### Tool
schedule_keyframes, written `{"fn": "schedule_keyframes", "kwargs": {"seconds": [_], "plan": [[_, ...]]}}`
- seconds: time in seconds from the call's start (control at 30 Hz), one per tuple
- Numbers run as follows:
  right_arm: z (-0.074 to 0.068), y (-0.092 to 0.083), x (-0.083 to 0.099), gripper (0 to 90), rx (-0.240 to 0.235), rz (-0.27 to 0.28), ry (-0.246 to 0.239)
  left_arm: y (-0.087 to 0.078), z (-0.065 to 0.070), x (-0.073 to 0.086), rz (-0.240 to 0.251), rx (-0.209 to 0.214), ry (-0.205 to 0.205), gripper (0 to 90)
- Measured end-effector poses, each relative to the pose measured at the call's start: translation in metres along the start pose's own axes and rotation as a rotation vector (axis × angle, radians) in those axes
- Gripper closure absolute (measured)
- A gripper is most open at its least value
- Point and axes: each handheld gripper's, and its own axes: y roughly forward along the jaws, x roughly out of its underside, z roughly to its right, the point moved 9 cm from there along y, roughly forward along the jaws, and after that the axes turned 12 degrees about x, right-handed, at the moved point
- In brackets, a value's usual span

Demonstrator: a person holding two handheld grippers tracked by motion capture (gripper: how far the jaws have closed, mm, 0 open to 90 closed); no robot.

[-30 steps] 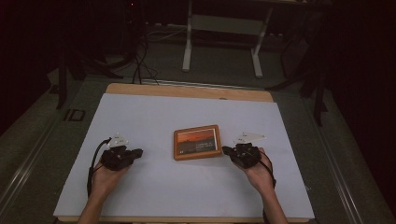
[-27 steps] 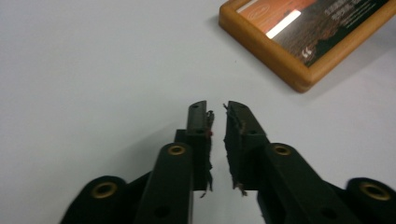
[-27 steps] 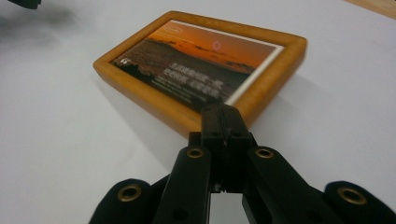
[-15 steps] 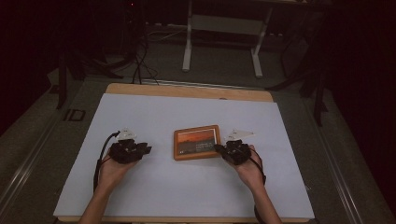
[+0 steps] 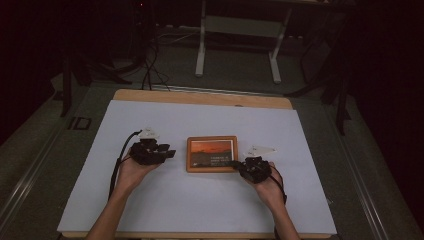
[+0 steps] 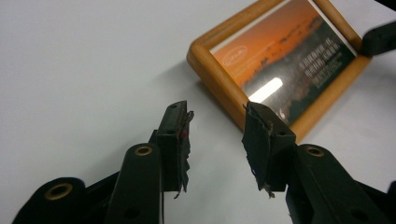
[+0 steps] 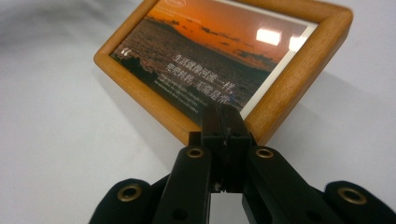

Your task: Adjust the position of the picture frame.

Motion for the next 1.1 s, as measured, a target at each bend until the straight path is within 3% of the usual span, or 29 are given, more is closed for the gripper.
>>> {"fn": "schedule_keyframes", "kwargs": {"seconds": [0.1, 0.4, 0.57, 0.7, 0.8, 0.93, 1.1], "plan": [[-0.001, 0.001, 0.004, 90.0, 0.001, -0.006, -0.002, 0.005, 0.0, -0.004, -0.015, 0.01, 0.004, 58.6], [-0.005, 0.008, 0.019, 90.0, -0.01, -0.03, -0.019, 0.029, 0.011, -0.024, -0.055, 0.136, 0.033, 51.2], [-0.005, 0.008, 0.02, 90.0, -0.01, -0.025, -0.014, 0.041, 0.012, -0.032, -0.087, 0.154, 0.049, 48.9], [-0.005, 0.007, 0.02, 90.0, -0.012, -0.024, -0.016, 0.051, 0.008, -0.035, -0.11, 0.163, 0.04, 43.9], [-0.004, 0.007, 0.02, 90.0, -0.017, -0.023, -0.012, 0.055, 0.004, -0.036, -0.112, 0.185, 0.017, 41.7], [-0.004, 0.007, 0.02, 90.0, -0.019, -0.022, -0.01, 0.064, 0.003, -0.036, -0.125, 0.224, 0.014, 39.3], [-0.004, 0.007, 0.02, 90.0, -0.02, -0.021, -0.011, 0.071, 0.002, -0.041, -0.108, 0.259, -0.001, 38.8]]}}
